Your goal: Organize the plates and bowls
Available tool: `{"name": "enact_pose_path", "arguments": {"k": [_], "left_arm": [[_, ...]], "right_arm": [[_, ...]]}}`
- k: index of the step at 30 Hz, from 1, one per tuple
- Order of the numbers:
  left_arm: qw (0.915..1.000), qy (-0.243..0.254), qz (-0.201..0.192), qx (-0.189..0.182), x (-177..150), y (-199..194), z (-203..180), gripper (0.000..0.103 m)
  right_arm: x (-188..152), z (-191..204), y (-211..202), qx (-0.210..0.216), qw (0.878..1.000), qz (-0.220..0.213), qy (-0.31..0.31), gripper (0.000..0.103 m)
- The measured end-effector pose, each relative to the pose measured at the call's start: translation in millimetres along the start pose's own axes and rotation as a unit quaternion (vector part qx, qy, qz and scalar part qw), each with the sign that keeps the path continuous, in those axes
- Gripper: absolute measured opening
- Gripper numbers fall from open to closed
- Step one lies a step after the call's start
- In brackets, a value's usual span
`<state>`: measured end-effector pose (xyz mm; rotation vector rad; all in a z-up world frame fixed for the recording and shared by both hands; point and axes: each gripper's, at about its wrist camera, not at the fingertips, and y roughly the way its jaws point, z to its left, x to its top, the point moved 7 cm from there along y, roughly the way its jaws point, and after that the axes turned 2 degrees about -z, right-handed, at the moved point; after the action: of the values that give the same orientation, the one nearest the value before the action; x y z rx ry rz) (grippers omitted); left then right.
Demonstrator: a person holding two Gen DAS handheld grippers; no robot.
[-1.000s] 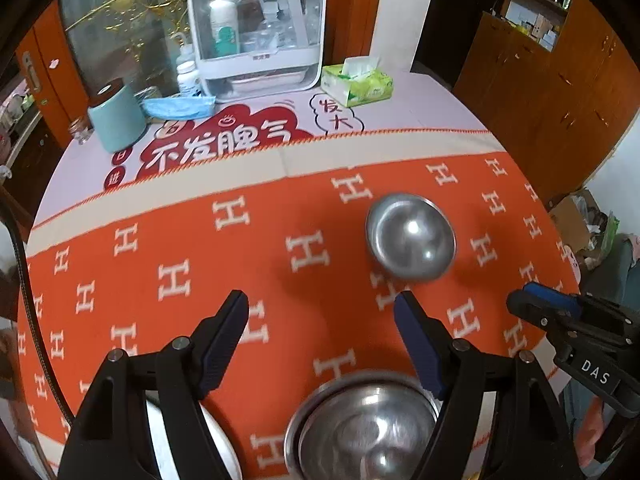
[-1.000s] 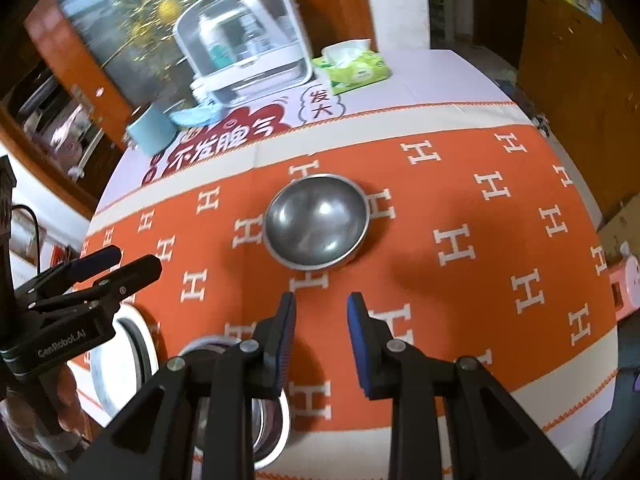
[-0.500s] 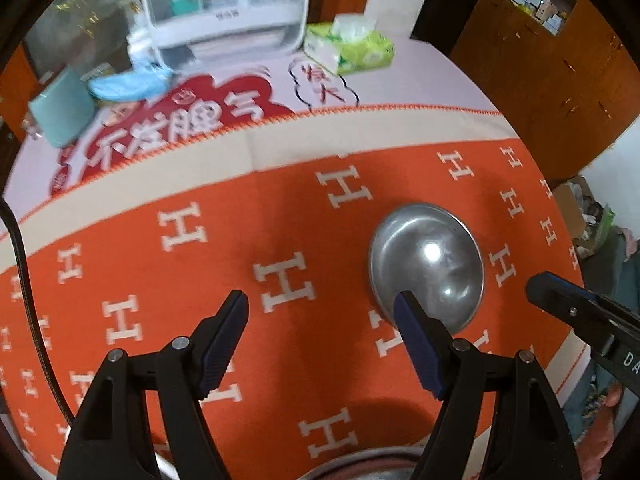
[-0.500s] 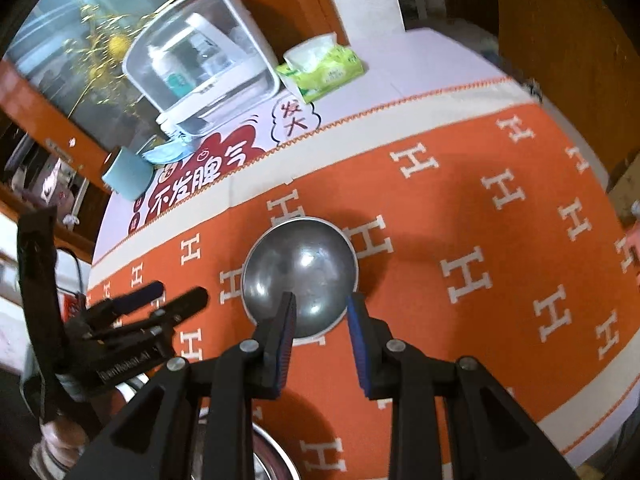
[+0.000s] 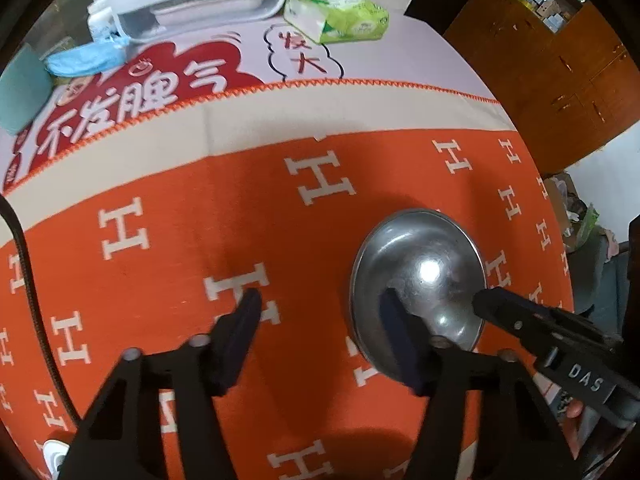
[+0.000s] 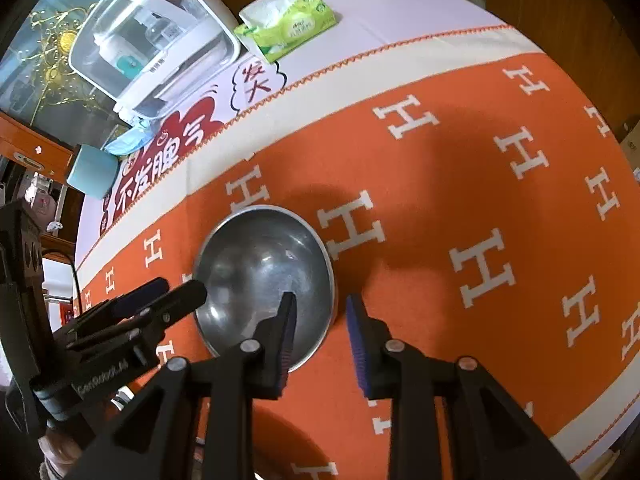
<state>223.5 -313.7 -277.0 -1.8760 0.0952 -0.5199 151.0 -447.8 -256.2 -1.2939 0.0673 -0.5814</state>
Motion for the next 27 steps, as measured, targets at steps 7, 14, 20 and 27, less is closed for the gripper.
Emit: {"name": "enact_pose_path", "arguments": {"k": [7,14,20,27], "left_arm": [[0.9994,0.004,0.028,-0.018,-1,19,-8,0.01],[0.999,-0.007,0.034,-0.029,-3,21,-10,0.005],[0.9994,-0.004,0.025,-0.024,-5,5,-10,0.005],[0.9996,0.0,0.026,-0.015,-12,-4,-8,0.005]], "right_arm": [[0,-4,9,0.011,1.0,0.017,0.011,0.008],[0,-4,9,0.014,1.0,0.019,0.011,0.007],[-2,0,0,0.023,0.999,0.02,0.014,0.007],[-6,2,-2,0.025,0.999,0.023,0.013,0.006]]}}
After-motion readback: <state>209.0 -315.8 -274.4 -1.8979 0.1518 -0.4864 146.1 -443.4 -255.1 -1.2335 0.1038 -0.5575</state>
